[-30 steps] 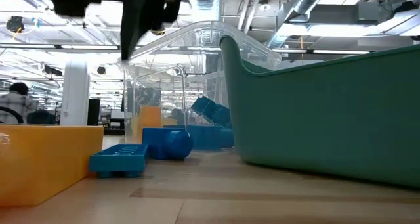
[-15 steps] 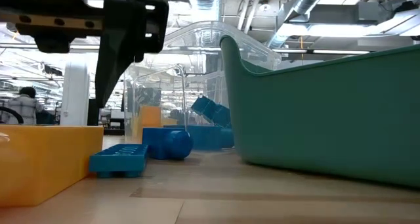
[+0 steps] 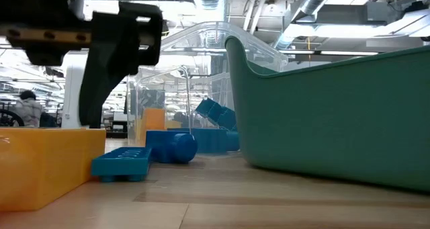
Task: Pick & Place Toys
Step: Put the yellow game pieces into the transparent bin
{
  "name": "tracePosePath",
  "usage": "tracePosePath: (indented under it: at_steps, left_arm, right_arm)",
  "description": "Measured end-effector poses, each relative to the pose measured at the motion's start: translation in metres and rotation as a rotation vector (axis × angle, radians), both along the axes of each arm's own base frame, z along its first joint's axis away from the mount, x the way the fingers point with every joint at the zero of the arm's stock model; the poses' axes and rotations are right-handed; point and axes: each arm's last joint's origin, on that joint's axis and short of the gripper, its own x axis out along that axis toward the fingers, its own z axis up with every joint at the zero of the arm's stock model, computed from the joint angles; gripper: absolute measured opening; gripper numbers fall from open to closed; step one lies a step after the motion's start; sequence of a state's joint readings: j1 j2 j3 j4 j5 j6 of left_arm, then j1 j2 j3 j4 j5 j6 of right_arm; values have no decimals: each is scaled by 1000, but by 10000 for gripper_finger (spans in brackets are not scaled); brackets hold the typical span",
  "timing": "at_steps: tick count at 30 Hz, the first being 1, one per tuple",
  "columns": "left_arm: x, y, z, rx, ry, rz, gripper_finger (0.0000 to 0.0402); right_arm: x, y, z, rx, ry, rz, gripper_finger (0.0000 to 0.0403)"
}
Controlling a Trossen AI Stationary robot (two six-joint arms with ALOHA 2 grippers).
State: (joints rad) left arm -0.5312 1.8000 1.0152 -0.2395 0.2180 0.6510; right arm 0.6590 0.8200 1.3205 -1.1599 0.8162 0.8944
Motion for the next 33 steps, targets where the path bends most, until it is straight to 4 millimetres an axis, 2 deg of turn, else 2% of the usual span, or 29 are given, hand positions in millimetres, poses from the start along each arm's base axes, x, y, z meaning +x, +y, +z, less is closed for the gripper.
tracePosePath:
  at_steps: [9,18,25,28,33]
  left_arm:
    - [-5,1,-5,-14,29,42,349]
    - [-19,-16,-6,-22,98,91,342]
    - [-33,-22,7,12,56,89,343]
    - [-32,-23,18,-21,11,89,347]
    - [-30,-22,21,-27,-7,91,349]
  right_arm:
    - [1,1,0,8,1,-6,254]
    - [3,2,-1,12,4,-10,254]
    - [3,2,-1,12,4,-10,254]
    - [3,2,-1,11,5,-10,254]
    - [5,4,-2,6,8,-14,254]
